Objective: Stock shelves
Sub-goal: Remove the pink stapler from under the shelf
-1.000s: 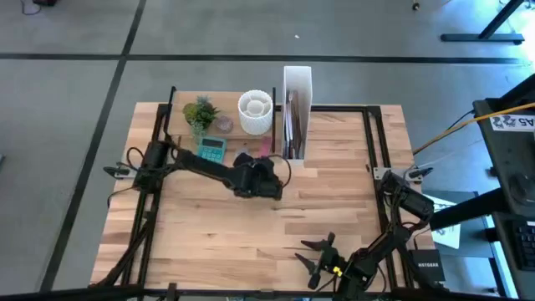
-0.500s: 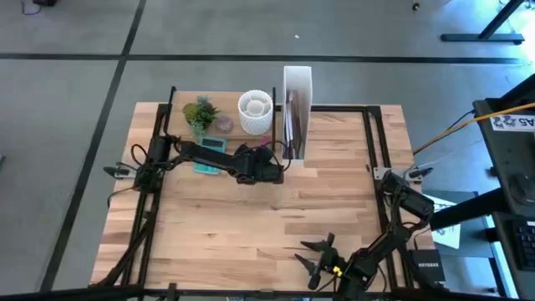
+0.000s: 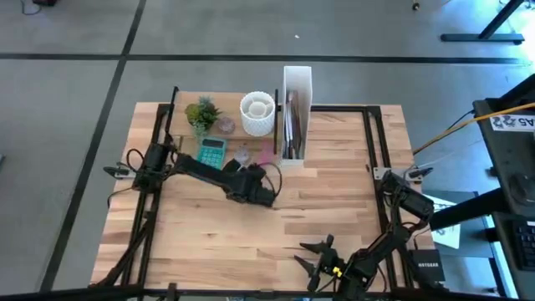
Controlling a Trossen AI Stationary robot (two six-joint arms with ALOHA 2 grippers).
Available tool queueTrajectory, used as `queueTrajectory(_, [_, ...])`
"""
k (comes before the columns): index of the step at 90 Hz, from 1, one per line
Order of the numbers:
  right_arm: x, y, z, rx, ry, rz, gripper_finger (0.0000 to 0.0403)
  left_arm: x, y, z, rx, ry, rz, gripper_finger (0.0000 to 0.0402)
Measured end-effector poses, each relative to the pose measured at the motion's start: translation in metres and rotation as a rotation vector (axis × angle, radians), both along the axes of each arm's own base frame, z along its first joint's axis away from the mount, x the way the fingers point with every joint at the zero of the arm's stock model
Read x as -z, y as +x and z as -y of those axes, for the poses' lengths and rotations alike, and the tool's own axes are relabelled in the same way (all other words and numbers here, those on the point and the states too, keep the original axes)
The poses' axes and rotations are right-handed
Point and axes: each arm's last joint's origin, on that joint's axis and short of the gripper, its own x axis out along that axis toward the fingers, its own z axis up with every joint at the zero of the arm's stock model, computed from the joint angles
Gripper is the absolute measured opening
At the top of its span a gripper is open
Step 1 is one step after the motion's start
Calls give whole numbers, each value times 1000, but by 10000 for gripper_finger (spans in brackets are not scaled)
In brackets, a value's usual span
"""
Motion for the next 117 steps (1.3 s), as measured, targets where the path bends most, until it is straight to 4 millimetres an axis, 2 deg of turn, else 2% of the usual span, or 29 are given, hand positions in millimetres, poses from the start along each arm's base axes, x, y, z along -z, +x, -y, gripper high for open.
queueTrajectory(16, [-16, 5, -15, -26, -51, -6, 207, -27, -30, 56, 79, -79, 11, 109])
queueTrajectory(25, [-36, 2, -30, -63, -103, -5, 207, -47, -45, 94, 182, -146, 89, 109])
queueTrajectory(39, [-93, -18, -60, -170, -184, 9, 207, -70, -54, 151, 460, -266, 263, 109])
queueTrajectory(45, [-122, -31, -74, -213, -248, 19, 207, -76, -47, 169, 614, -307, 350, 109])
queueTrajectory(53, [-162, -47, -93, -231, -349, 35, 207, -76, -26, 185, 798, -306, 478, 109])
queueTrajectory(65, [-211, -66, -110, -213, -492, 27, 207, -63, 18, 185, 1003, -243, 660, 109])
queueTrajectory(75, [-231, -69, -112, -195, -528, 19, 207, -51, 55, 170, 1111, -158, 745, 109])
queueTrajectory(87, [-234, -68, -112, -181, -549, 10, 207, -33, 95, 149, 1185, -109, 758, 109])
queueTrajectory(99, [-233, -65, -111, -176, -553, 7, 207, -19, 130, 139, 1269, -101, 768, 109])
queueTrajectory(117, [-233, -65, -111, -167, -556, 5, 207, 7, 160, 139, 1322, -46, 754, 109])
